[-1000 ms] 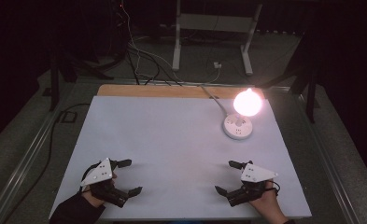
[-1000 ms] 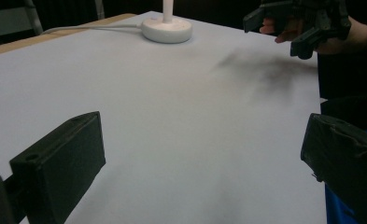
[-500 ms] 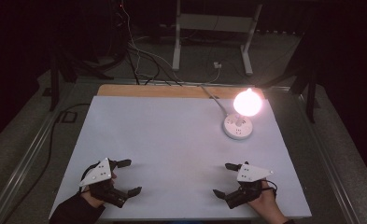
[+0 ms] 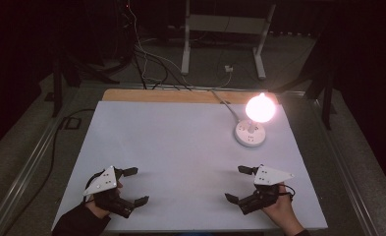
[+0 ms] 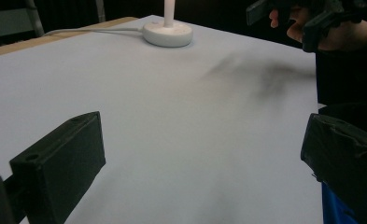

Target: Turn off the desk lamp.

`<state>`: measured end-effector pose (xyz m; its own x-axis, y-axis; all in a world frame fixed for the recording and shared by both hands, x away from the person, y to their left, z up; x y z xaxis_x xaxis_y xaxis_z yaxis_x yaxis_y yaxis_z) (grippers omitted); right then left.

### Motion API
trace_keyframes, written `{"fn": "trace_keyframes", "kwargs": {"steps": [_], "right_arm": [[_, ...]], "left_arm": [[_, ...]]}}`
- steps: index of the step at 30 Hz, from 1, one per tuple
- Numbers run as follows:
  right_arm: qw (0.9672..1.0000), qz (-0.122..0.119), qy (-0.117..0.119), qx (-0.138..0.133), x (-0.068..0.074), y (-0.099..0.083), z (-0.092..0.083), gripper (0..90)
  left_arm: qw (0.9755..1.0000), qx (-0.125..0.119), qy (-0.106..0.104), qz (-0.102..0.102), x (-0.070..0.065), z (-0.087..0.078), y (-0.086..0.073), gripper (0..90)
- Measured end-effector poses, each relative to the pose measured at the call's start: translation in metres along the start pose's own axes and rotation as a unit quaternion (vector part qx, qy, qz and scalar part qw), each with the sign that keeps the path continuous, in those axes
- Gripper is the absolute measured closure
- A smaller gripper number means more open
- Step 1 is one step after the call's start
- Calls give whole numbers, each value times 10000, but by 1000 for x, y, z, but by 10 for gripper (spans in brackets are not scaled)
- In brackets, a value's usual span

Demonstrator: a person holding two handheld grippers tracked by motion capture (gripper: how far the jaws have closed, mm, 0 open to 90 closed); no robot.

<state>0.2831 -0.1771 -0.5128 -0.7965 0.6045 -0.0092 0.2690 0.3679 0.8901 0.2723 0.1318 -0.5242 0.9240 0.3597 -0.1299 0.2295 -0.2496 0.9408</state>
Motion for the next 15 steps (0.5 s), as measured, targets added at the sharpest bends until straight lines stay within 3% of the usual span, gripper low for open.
{"fn": "trace_keyframes", "kwargs": {"steps": [15], "right_arm": [[9986,228,-384,-292,-39,19,-6,0]], "left_arm": [[10000,1,8,-7,0,0,0,4]]}}
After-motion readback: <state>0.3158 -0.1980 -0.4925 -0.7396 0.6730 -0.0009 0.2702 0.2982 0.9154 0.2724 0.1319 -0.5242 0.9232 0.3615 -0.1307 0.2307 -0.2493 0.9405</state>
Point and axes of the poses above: each handheld gripper's, and its own axes: z roughly forward along the jaws, y roughly out of its top, x roughly to its left, the point moved 9 cm from there along z, roughly forward along the jaws, and after that the axes turned 7 degrees about -y, right-handed, at the moved point
